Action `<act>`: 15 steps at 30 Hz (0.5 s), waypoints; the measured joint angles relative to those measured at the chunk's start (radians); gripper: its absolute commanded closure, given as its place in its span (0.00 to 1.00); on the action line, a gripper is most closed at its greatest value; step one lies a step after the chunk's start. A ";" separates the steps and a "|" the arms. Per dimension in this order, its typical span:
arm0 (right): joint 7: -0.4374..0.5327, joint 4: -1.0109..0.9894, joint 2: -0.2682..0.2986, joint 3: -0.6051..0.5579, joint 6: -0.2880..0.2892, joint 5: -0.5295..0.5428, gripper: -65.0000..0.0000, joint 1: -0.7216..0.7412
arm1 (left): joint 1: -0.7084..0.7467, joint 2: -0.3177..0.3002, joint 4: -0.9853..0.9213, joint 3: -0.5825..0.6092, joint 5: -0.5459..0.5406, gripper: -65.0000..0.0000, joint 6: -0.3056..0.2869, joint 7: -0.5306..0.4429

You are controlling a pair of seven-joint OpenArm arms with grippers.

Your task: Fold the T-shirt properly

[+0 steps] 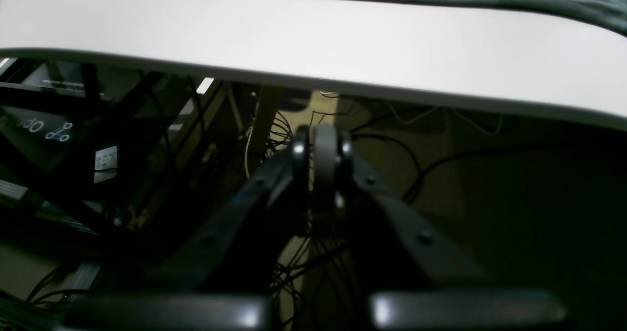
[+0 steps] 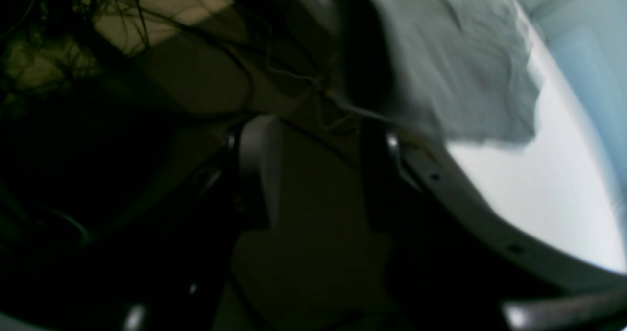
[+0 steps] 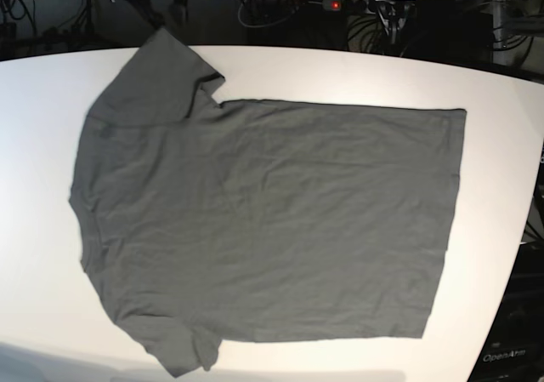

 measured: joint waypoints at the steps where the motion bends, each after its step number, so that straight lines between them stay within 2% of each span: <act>1: -0.019 0.000 -0.002 0.000 -0.026 -0.016 0.58 0.000 | 0.000 0.001 0.000 0.000 0.000 0.98 0.000 0.000; 4: -0.051 -0.001 -0.002 0.000 -0.030 -0.027 0.58 0.009 | -0.003 0.001 0.000 0.000 0.000 0.98 0.000 0.000; 15: -0.047 -0.001 -0.002 0.001 -0.033 -0.027 0.59 0.014 | -0.017 0.001 -0.031 0.000 0.000 0.98 0.000 0.003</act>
